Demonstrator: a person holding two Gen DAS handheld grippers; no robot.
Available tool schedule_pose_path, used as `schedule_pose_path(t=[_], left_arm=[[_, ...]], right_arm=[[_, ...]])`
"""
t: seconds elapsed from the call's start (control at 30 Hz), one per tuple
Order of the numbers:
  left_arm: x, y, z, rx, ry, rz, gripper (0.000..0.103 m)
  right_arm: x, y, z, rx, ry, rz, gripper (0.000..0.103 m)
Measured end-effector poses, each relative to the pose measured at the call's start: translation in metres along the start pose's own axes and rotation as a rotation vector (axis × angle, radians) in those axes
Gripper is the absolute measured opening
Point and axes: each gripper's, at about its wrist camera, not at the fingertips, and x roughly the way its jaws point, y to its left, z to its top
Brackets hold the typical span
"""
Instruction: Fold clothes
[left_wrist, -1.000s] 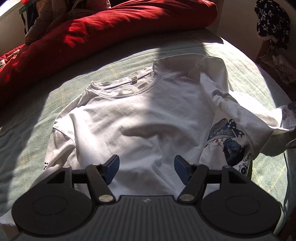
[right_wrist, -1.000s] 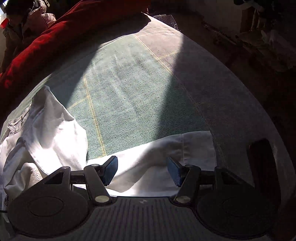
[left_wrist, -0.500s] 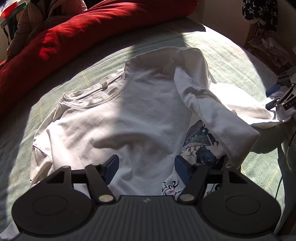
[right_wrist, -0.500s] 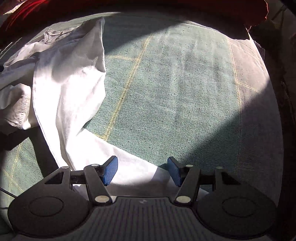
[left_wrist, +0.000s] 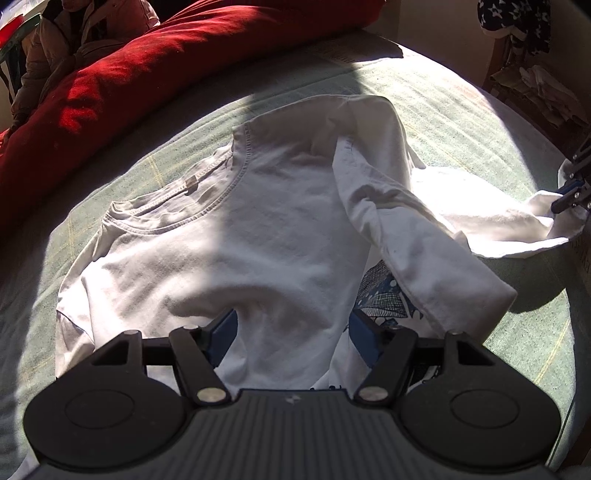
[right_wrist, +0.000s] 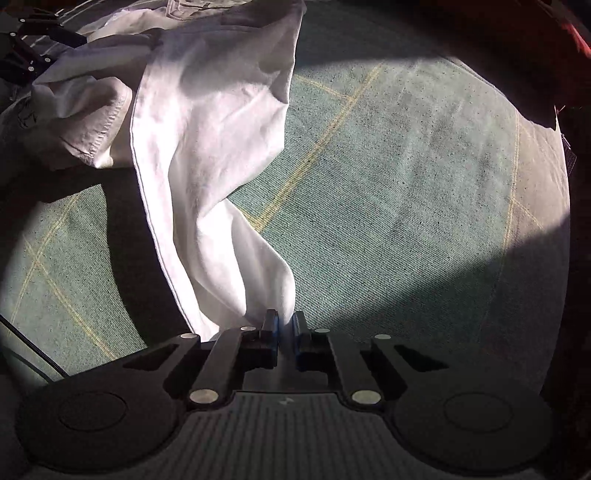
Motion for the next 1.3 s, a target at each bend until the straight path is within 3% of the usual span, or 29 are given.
schedule_pose_path(t=[0.17, 0.63, 0.73, 0.8, 0.97, 1.2, 1.3], left_arm=[[-0.001, -0.001, 0.006, 0.007, -0.012, -0.001, 0.068], [-0.004, 0.008, 0.008, -0.009, -0.023, 0.010, 0.068], [-0.005, 0.009, 0.007, -0.014, -0.023, 0.011, 0.068], [-0.006, 0.009, 0.005, -0.015, -0.023, 0.009, 0.068], [-0.006, 0.014, 0.001, -0.032, -0.017, 0.014, 0.068], [-0.002, 0.012, 0.002, -0.050, -0.011, -0.003, 0.069], [-0.001, 0.009, 0.003, -0.028, -0.009, -0.001, 0.072]], right_arm=[[-0.022, -0.038, 0.005, 0.112, -0.045, -0.101, 0.008], [-0.025, -0.150, 0.012, 0.285, -0.033, -0.377, 0.008], [-0.016, -0.165, 0.011, 0.347, -0.019, -0.393, 0.011], [-0.011, -0.170, 0.008, 0.404, -0.026, -0.416, 0.023], [-0.030, -0.181, -0.018, 0.660, -0.147, -0.341, 0.048], [-0.008, -0.197, -0.070, 1.030, -0.162, -0.157, 0.048], [0.006, -0.206, -0.098, 1.238, -0.212, -0.080, 0.048]])
